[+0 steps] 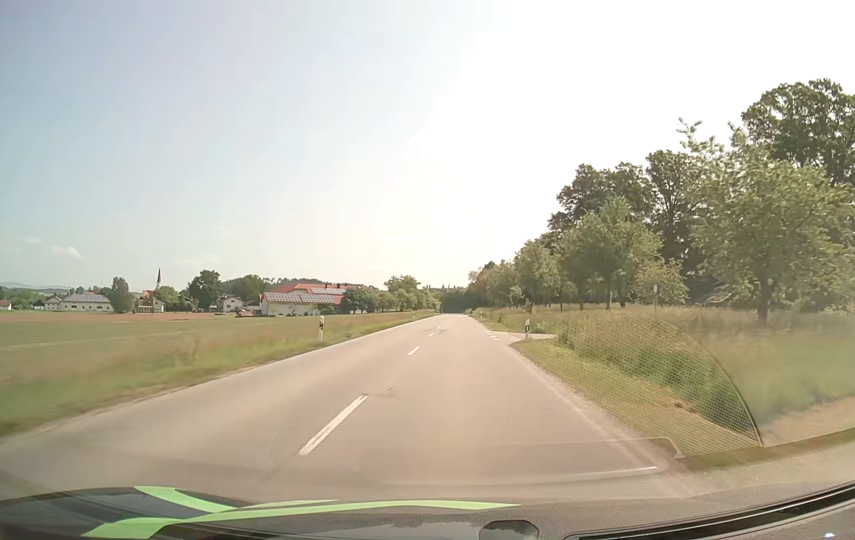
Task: Follow the waypoints while adhering to traffic rules and regulations
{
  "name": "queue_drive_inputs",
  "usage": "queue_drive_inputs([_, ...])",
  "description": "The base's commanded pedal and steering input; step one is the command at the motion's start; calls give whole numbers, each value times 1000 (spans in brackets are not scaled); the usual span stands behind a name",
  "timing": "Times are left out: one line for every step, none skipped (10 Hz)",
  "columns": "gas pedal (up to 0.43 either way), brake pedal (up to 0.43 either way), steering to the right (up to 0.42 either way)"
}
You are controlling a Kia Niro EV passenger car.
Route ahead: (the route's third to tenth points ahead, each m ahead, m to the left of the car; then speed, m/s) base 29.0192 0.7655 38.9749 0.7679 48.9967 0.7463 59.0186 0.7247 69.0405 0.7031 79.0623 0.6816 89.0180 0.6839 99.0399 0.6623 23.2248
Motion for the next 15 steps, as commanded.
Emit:
queue_drive_inputs([110, 0, 2])
queue_drive_inputs([67, 0, 1])
queue_drive_inputs([20, 0, -2])
queue_drive_inputs([0, 0, -3])
queue_drive_inputs([0, 0, -3])
queue_drive_inputs([8, 0, -3])
queue_drive_inputs([39, 0, -3])
queue_drive_inputs([67, 0, -3])
queue_drive_inputs([79, 0, -3])
queue_drive_inputs([98, 0, -3])
queue_drive_inputs([110, 0, -2])
queue_drive_inputs([118, 0, 0])
queue_drive_inputs([118, 0, 1])
queue_drive_inputs([118, 0, 1])
queue_drive_inputs([118, 0, 1])
